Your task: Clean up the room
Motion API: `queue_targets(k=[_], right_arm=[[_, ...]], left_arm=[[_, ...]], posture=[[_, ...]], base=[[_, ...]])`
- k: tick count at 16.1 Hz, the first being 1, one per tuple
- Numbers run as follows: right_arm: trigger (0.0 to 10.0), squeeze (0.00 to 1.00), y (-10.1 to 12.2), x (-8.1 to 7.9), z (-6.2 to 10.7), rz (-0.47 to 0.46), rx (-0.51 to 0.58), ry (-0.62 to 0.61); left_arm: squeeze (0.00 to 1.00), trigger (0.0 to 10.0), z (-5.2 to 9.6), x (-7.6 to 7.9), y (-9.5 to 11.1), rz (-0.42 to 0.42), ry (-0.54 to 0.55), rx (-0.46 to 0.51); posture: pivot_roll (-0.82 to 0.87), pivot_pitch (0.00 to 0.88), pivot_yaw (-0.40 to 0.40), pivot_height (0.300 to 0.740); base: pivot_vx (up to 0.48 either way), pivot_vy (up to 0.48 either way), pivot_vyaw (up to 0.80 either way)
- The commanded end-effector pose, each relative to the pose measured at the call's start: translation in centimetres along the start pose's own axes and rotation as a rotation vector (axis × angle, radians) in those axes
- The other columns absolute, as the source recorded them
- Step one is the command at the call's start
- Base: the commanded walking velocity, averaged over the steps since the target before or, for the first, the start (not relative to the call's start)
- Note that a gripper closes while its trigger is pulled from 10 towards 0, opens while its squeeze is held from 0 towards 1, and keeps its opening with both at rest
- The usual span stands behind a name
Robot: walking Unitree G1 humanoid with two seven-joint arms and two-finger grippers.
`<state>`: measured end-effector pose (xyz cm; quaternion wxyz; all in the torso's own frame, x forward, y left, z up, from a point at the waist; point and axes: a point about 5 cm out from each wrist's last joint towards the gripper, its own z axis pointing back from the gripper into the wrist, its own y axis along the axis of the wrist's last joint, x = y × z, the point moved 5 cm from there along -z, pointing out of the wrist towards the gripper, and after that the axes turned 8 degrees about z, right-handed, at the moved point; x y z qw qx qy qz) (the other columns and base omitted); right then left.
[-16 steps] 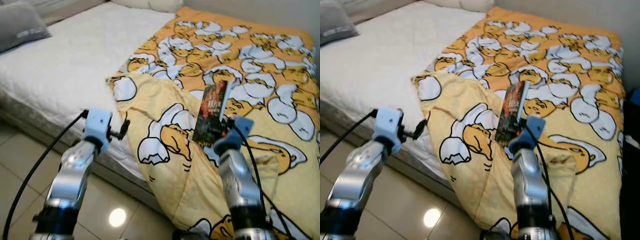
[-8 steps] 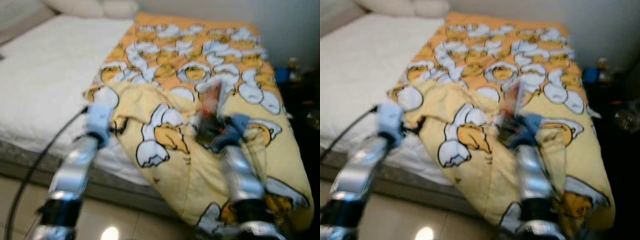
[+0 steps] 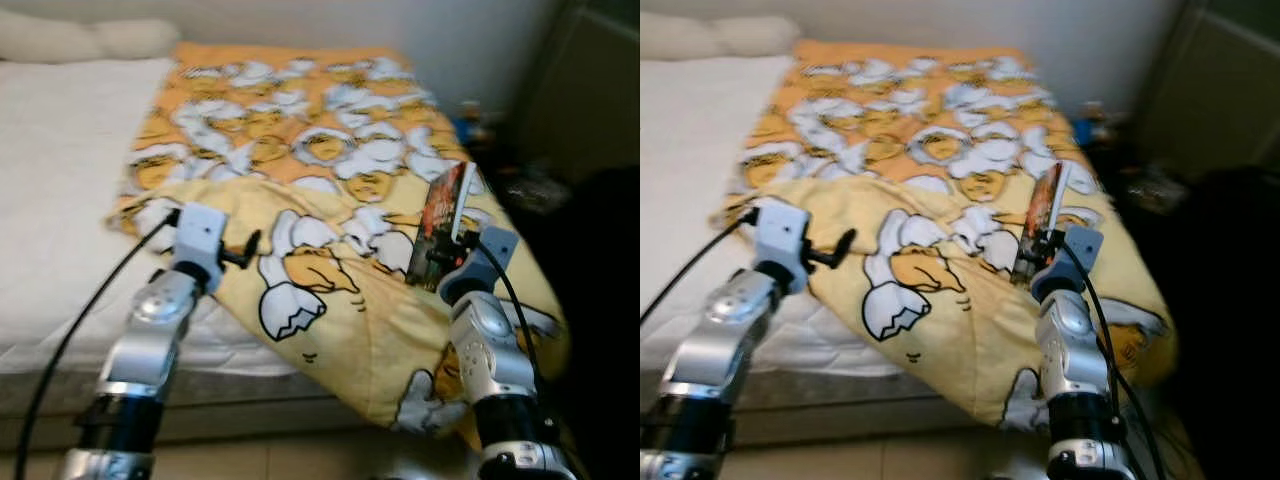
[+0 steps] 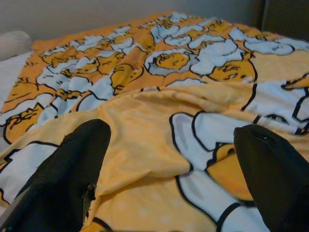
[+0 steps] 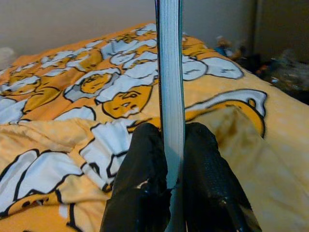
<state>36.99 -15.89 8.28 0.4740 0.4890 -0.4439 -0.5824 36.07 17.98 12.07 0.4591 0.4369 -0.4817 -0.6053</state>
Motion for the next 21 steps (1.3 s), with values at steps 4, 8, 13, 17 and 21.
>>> queue_targets(k=[4,8,13,17,21], right_arm=[[10.0,0.00,1.2,-1.6,-0.3,0.013,0.035,0.037],[10.0,0.00,1.4,-2.3,-0.3,0.006,0.043,0.064],[10.0,0.00,1.3,-2.1,-0.5,0.007,0.029,0.048],[10.0,0.00,1.5,-2.2,-0.7,0.009,0.030,0.052],[10.0,0.00,1.5,-2.4,-0.6,0.009,0.030,0.057]], left_arm=[[0.00,10.0,-0.1,0.1,0.2,0.009,0.000,-0.001],[0.00,10.0,-0.2,0.1,0.3,0.018,0.000,-0.002],[0.00,10.0,-0.4,0.4,0.4,0.005,-0.015,-0.006],[0.00,10.0,-0.7,0.6,0.4,0.009,-0.021,-0.009],[0.00,10.0,-0.6,0.4,0.2,0.010,-0.020,-0.011]], posture=[[0.03,0.000,0.012,0.740],[0.03,0.000,0.016,0.740],[0.02,0.000,0.017,0.740],[0.02,0.000,0.012,0.740],[0.02,0.000,0.012,0.740]], base=[[0.000,0.277,-0.71],[0.000,0.294,0.00],[0.000,0.313,0.00],[0.000,0.315,0.00],[0.000,0.316,0.00]])
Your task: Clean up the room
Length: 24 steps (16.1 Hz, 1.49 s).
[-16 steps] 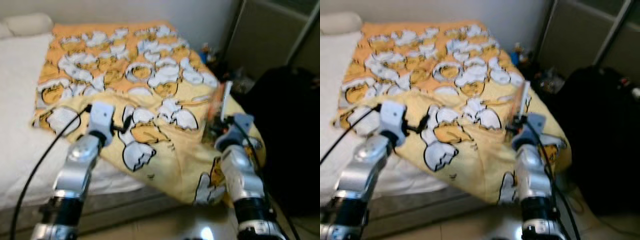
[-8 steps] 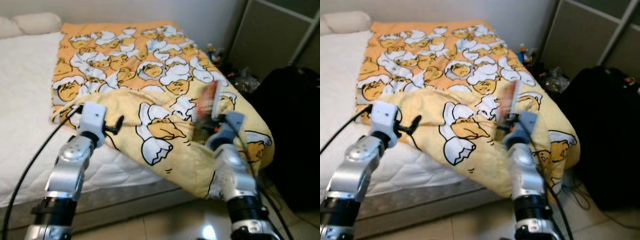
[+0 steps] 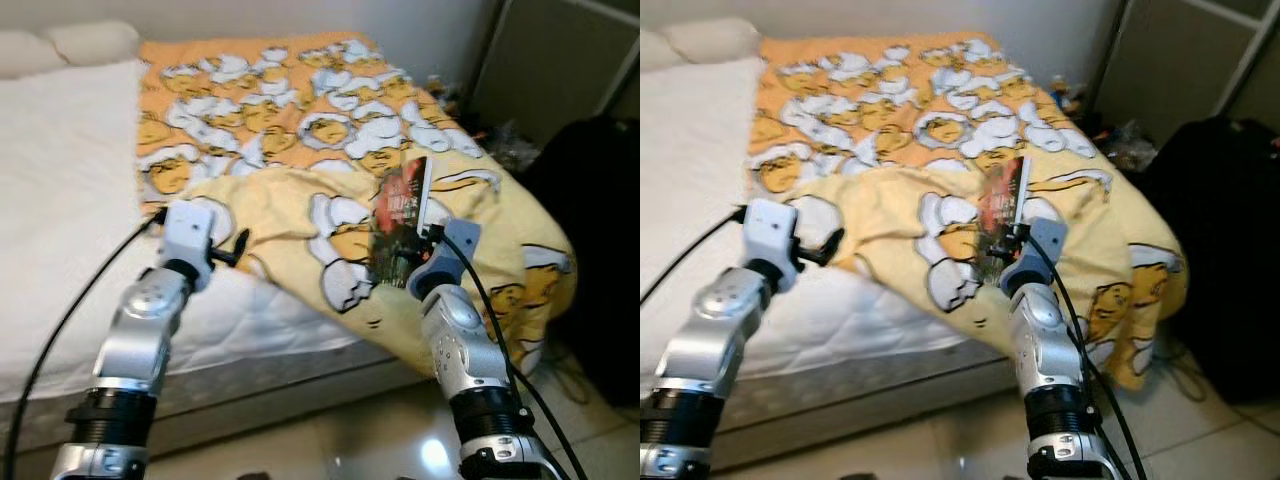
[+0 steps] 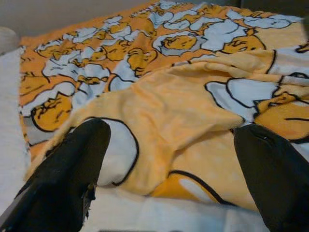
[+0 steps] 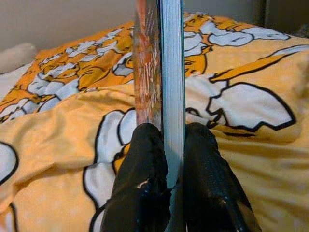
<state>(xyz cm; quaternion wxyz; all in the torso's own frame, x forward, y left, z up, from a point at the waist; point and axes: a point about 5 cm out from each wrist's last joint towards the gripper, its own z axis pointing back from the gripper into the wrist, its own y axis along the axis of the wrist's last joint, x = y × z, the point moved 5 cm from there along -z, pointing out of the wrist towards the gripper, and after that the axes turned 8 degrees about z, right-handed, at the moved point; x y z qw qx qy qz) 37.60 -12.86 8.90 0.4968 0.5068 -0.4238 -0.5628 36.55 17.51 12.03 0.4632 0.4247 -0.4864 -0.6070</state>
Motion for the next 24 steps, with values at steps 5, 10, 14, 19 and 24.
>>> queue_targets(k=[5,10,14,19,24], right_arm=[[10.0,0.00,1.04,0.78,-0.03,0.001,0.037,-0.026],[10.0,0.00,1.03,0.88,-0.10,-0.004,0.037,-0.031],[10.0,0.00,1.16,0.81,-0.18,-0.006,0.040,-0.030],[10.0,0.00,1.04,0.67,-0.22,-0.015,0.035,-0.027],[10.0,0.00,1.07,0.87,-0.21,-0.015,0.034,-0.028]], left_arm=[[0.00,10.0,0.19,0.00,-0.12,-0.008,-0.009,-0.003],[0.00,10.0,0.24,0.17,-0.11,-0.009,-0.009,0.001],[0.00,10.0,0.17,0.10,0.04,-0.008,-0.008,0.004],[0.00,10.0,0.12,0.17,0.09,-0.013,-0.012,0.004],[0.00,10.0,0.11,0.01,0.14,-0.011,-0.004,0.005]], posture=[[0.02,0.000,0.012,0.740],[0.02,0.000,0.016,0.740],[0.01,0.000,0.018,0.740],[0.02,0.000,0.020,0.740],[0.02,0.000,0.019,0.740]], base=[[0.000,0.317,0.00],[0.000,0.315,0.00],[0.000,0.324,0.00],[0.000,0.349,0.00],[0.000,0.354,0.00]])
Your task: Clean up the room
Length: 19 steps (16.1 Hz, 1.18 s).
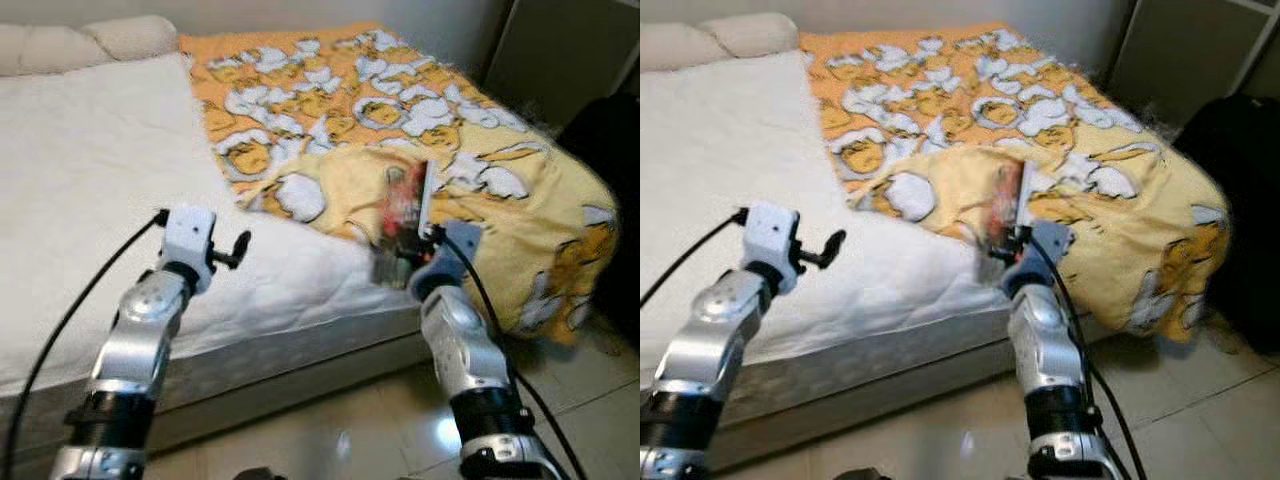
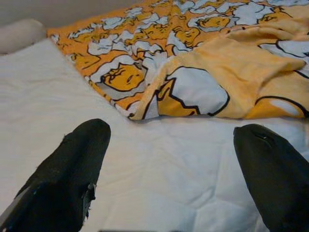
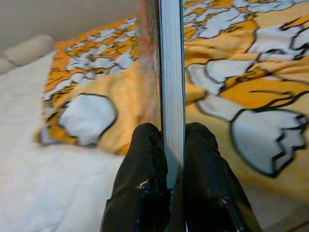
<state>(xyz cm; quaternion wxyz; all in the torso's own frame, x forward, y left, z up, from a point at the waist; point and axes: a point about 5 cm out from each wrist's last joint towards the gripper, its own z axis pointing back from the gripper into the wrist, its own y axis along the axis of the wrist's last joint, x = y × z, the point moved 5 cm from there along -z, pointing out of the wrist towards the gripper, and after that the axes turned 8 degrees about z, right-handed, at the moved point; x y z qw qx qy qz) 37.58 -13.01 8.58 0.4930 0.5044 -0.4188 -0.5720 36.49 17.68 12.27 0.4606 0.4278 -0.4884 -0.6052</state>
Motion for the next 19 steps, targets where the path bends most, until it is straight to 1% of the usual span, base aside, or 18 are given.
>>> queue_targets(k=[1,3,6,8,12,14,17,19], right_arm=[[10.0,0.00,1.4,0.6,-0.2,0.002,0.047,-0.016],[10.0,0.00,1.4,0.8,-0.2,0.003,0.045,-0.018],[10.0,0.00,1.6,0.5,-0.3,0.011,0.052,-0.006],[10.0,0.00,1.6,0.7,-0.3,0.011,0.050,-0.009],[10.0,0.00,2.0,0.9,-0.5,0.013,0.057,-0.009],[10.0,0.00,1.8,1.0,-0.5,0.016,0.052,-0.013],[10.0,0.00,2.1,0.4,-0.5,0.040,0.060,0.007],[10.0,0.00,1.9,0.5,-0.5,0.041,0.055,0.006]], left_arm=[[0.00,10.0,0.0,0.2,-0.1,-0.007,-0.004,-0.005],[0.00,10.0,-0.1,0.3,0.1,-0.009,-0.005,-0.003],[0.00,10.0,-0.1,0.2,0.0,-0.004,0.000,-0.003],[0.00,10.0,-0.1,0.2,0.1,-0.005,0.001,-0.001],[0.00,10.0,-0.3,-0.5,0.3,-0.003,0.024,0.004],[0.00,10.0,-0.5,-0.7,0.5,-0.005,0.027,0.006],[0.00,10.0,-0.4,-0.9,0.2,-0.002,0.035,0.002],[0.00,10.0,-0.5,-0.9,0.3,-0.003,0.035,0.002]], posture=[[0.02,0.000,0.019,0.740],[0.02,0.000,0.017,0.740],[0.02,0.000,0.017,0.740],[0.03,0.000,0.014,0.740],[0.03,0.000,0.011,0.740],[0.03,0.000,0.013,0.740],[0.03,0.000,0.008,0.740],[0.03,0.000,0.008,0.740]], base=[[0.000,0.356,0.00],[0.000,0.351,0.00],[0.000,0.355,0.00],[0.000,0.358,0.00],[0.000,0.355,0.00],[0.000,0.354,0.00],[0.000,0.355,0.00],[0.000,0.349,0.00]])
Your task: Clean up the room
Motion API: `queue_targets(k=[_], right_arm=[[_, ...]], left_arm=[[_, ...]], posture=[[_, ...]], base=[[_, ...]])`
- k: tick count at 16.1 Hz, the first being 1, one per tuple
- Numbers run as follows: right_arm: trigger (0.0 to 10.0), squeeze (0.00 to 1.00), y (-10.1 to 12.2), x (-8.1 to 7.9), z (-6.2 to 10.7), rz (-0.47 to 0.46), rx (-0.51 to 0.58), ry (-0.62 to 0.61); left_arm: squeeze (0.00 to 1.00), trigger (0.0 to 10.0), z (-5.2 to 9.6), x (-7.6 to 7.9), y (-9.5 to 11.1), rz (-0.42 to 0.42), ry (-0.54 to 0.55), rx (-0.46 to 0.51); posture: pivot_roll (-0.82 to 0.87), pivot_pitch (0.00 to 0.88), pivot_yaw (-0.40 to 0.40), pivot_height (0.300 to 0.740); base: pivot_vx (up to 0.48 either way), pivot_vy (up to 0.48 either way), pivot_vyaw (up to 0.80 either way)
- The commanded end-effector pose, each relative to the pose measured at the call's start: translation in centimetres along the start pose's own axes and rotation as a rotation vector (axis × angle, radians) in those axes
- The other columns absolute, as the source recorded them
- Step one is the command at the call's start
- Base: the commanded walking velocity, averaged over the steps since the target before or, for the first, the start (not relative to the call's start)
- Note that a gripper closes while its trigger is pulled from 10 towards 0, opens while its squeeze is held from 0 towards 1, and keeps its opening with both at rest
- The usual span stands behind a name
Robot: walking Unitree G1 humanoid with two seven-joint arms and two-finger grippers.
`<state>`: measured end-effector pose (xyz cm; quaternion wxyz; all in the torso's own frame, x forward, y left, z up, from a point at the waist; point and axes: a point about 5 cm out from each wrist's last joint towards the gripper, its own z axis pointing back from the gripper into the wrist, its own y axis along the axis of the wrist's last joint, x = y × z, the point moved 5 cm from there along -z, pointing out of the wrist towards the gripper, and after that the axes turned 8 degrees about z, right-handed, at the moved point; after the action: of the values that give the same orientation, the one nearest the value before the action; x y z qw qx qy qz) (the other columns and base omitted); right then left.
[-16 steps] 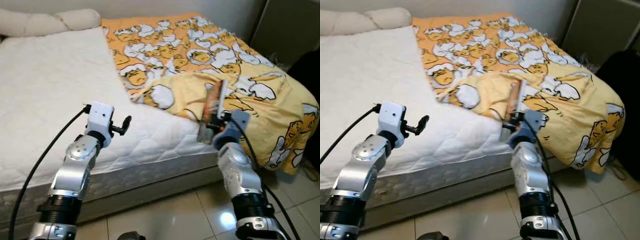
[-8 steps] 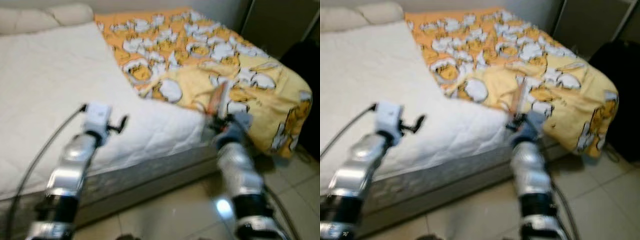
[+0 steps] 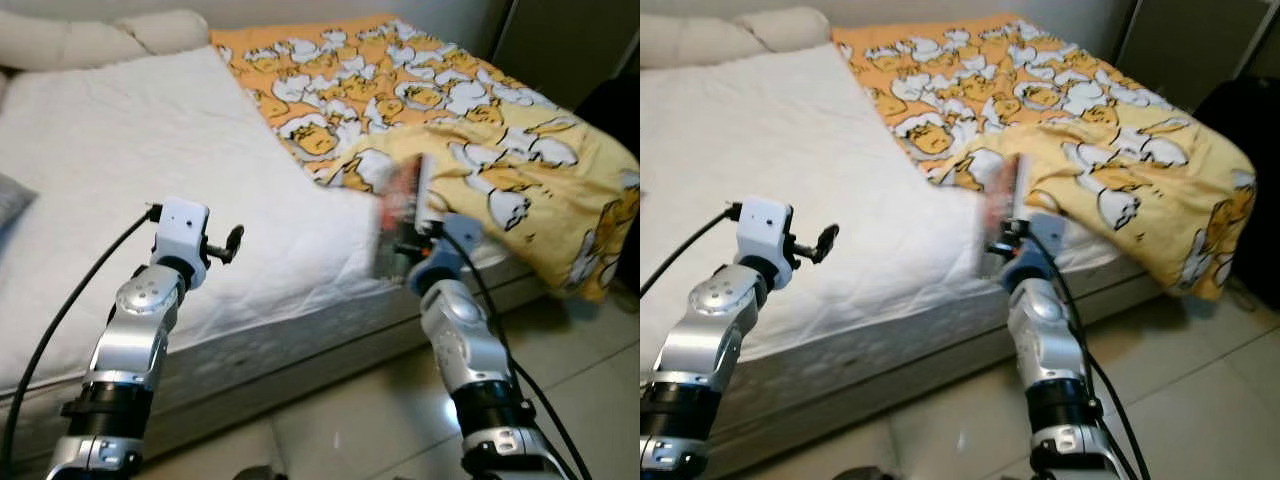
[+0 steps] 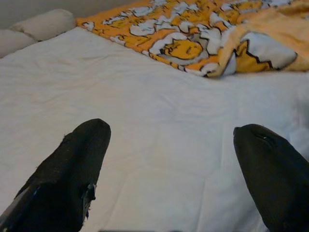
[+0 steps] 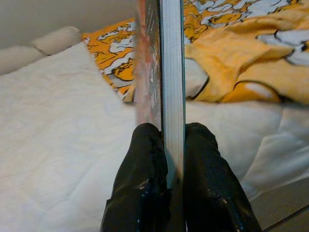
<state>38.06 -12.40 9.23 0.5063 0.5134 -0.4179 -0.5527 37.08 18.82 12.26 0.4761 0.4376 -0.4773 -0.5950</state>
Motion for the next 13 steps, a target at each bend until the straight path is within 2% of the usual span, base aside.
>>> queue_targets(k=[1,6,13], right_arm=[[10.0,0.00,1.23,1.31,-0.04,0.018,0.042,-0.038],[10.0,0.00,1.34,1.47,-0.07,0.027,0.045,-0.038],[10.0,0.00,1.32,0.80,-0.23,0.051,0.028,-0.007]], left_arm=[[0.00,10.0,-0.15,0.32,0.26,-0.011,-0.010,0.009],[0.00,10.0,-0.17,0.35,0.13,-0.011,-0.011,0.010],[0.00,10.0,-0.19,0.19,0.06,-0.003,0.000,0.013]], posture=[[0.02,0.000,0.011,0.740],[0.02,0.000,0.010,0.740],[0.02,0.000,0.012,0.740]], base=[[0.000,0.352,0.00],[0.000,0.355,0.00],[0.000,0.350,0.00]])
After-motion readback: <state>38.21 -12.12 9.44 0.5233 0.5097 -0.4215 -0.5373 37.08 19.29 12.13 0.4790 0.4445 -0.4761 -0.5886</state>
